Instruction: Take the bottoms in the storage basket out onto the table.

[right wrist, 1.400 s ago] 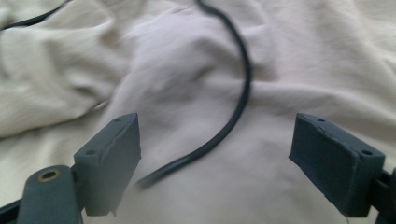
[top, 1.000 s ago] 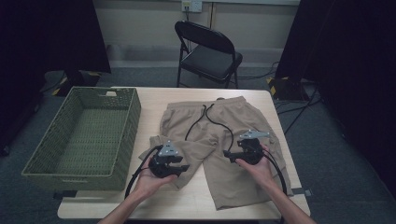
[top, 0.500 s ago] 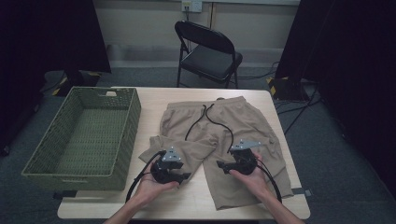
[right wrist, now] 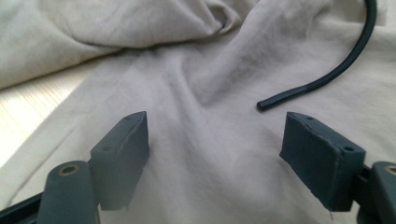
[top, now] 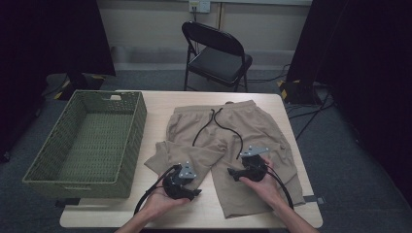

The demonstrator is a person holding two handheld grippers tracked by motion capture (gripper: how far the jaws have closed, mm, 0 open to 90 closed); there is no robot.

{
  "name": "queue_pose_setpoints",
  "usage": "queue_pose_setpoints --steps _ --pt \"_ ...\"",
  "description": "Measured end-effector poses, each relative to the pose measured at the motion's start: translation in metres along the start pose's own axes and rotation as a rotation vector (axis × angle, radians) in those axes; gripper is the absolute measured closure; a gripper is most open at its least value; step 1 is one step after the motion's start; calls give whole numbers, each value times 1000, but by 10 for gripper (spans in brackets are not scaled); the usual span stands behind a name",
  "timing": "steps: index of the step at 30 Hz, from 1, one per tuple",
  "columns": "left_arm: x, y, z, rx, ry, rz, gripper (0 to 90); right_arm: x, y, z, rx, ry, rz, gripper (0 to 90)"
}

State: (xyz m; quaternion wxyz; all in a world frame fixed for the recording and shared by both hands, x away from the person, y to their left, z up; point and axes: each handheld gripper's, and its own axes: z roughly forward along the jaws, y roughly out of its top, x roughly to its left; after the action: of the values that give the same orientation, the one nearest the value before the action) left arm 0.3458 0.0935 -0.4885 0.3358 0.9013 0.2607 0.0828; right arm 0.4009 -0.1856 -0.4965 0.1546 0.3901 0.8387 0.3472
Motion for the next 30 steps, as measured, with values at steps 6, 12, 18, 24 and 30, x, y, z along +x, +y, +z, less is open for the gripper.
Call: queue_pose_setpoints --steps 6,12,18,24,30 --pt "-2 0 1 -9 26 6 452 0 -3 2 1 -1 -13 220" --pt "4 1 0 -10 34 1 752 1 -5 3 -13 -4 -13 211" --pt "10 8 -12 -74 -78 -39 868 1 -4 3 -9 -3 -11 212" --pt "16 33 -47 -283 -156 -95 871 1 -2 2 13 -8 -6 215" --pt "42 50 -65 -412 -172 -180 875 3 1 0 16 -37 -14 247"
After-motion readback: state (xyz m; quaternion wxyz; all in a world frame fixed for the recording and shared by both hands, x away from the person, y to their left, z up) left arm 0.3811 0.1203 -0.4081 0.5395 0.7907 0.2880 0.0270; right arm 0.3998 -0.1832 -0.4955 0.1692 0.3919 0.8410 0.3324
